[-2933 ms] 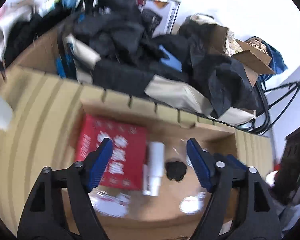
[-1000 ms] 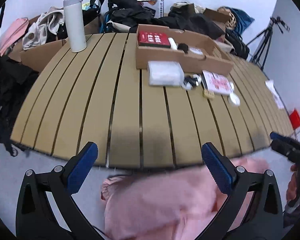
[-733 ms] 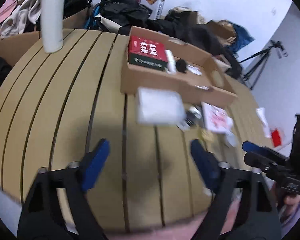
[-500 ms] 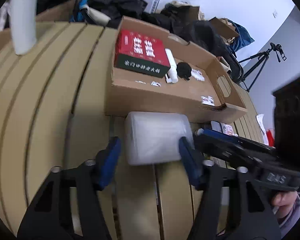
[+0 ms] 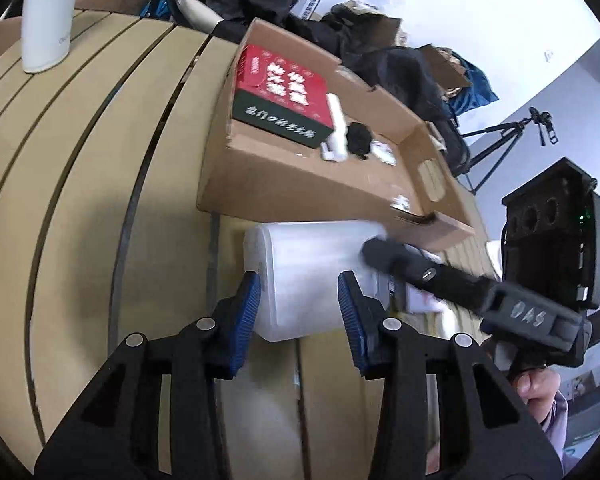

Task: Organize objects

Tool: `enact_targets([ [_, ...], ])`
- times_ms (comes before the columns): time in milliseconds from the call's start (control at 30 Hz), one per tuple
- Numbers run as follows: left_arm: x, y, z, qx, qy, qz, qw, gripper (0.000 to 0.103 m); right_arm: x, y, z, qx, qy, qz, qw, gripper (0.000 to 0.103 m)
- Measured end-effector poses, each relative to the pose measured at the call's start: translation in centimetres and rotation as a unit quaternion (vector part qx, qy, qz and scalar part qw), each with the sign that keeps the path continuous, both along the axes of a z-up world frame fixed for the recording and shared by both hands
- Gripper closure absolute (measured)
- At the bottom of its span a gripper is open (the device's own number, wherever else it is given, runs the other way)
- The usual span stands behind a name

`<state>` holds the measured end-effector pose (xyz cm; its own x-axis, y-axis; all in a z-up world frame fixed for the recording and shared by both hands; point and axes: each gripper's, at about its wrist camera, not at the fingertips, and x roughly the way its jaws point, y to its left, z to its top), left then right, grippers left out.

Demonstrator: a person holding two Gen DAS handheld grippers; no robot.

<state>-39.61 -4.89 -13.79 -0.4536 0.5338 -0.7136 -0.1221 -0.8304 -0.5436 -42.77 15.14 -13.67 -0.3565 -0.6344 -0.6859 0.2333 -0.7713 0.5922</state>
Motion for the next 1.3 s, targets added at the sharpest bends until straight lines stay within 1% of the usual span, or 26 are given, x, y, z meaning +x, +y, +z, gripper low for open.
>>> enact_targets([
  [67,1.6,0.1,1.6,0.006,0.008,-0.006,0.9999,0.069,1.3,0.7,1.9,-0.027,0.019,-0.002,0.999,0.071],
  [100,2.8,0.3,2.7,0.009,0.014,-0.009,0.9998,0.071,2.2,0.9,2.8,-0.026,0.025,-0.002,0.999,0.072],
  [133,3.6,0.4,3.4,0.01,0.02,-0.01,0.9997,0.072,3.5,1.1,4.1,-0.017,0.038,0.0,0.999,0.072],
  [233,6.8,1.1,5.9,0.009,0.046,-0.015,0.9988,0.072,6.8,1.7,6.3,-0.015,0.059,-0.003,0.998,0.072],
  [300,8.0,1.4,7.1,0.009,0.059,-0.014,0.9981,0.072,8.9,2.3,7.6,-0.016,0.071,-0.008,0.997,0.073],
  [333,8.6,1.7,8.0,0.008,0.072,-0.014,0.9973,0.073,9.6,2.5,8.3,-0.013,0.077,-0.01,0.997,0.073],
  [400,8.8,1.9,9.1,0.009,0.083,-0.015,0.9964,0.073,10.6,2.9,9.7,-0.002,0.091,-0.011,0.996,0.073],
  [467,8.1,2.1,10.5,0.013,0.089,-0.021,0.9957,0.073,10.6,3.1,11.0,0.004,0.104,-0.013,0.995,0.073],
  [533,6.3,2.3,11.9,0.007,0.094,-0.03,0.9951,0.073,9.7,3.1,12.3,0.007,0.112,-0.015,0.994,0.073],
  [600,4.1,2.4,13.3,-0.003,0.091,-0.032,0.9954,0.073,7.7,3.0,13.5,0.009,0.118,-0.016,0.993,0.073],
  [700,-0.3,2.8,15.3,-0.034,0.076,-0.041,0.9957,0.073,3.5,2.7,14.9,0.009,0.115,-0.008,0.993,0.073],
  [767,-2.7,2.7,15.2,-0.036,0.063,-0.041,0.9965,0.073,0.9,2.4,15.0,0.008,0.107,-0.006,0.994,0.073],
  [800,-4.1,2.5,14.9,-0.032,0.055,-0.032,0.9974,0.073,-0.2,2.3,14.9,0.007,0.102,-0.007,0.995,0.073],
  [833,-4.6,2.4,14.5,-0.034,0.051,-0.027,0.9977,0.073,-1.5,2.1,14.5,0.005,0.094,-0.008,0.996,0.073],
  [900,-6.5,2.4,13.0,-0.05,0.033,-0.019,0.998,0.073,-3.9,1.5,12.8,0.008,0.072,-0.01,0.997,0.073],
  [933,-7.6,2.4,11.6,-0.058,0.019,-0.013,0.998,0.073,-4.8,1.2,11.8,0.012,0.062,-0.011,0.998,0.073],
  [1033,-10.0,2.4,8.1,-0.082,-0.015,-0.006,0.9965,0.073,-7.4,0.1,8.2,0.028,0.029,-0.017,0.999,0.073],
  [1100,-11.5,2.5,5.5,-0.117,-0.035,0.0,0.9925,0.073,-9.1,-0.6,5.3,0.037,0.004,-0.018,0.999,0.073],
  [1167,-12.2,2.7,3.4,-0.146,-0.05,0.01,0.988,0.077,-10.7,-1.3,2.0,0.036,-0.031,-0.014,0.999,0.073],
  [1200,-12.4,2.7,2.4,-0.16,-0.052,0.016,0.9857,0.079,-11.2,-1.6,0.4,0.039,-0.047,-0.014,0.998,0.073],
  [1233,-12.4,2.7,2.1,-0.164,-0.046,0.017,0.9852,0.08,-11.5,-1.9,-0.7,0.044,-0.054,-0.012,0.997,0.073],
  [1267,-12.2,2.6,2.0,-0.165,-0.039,0.02,0.9853,0.08,-11.6,-2.0,-1.2,0.047,-0.055,-0.012,0.997,0.073],
  [1300,-12.1,2.4,1.9,-0.162,-0.034,0.02,0.986,0.079,-11.6,-1.7,-1.4,0.037,-0.05,-0.014,0.998,0.073],
])
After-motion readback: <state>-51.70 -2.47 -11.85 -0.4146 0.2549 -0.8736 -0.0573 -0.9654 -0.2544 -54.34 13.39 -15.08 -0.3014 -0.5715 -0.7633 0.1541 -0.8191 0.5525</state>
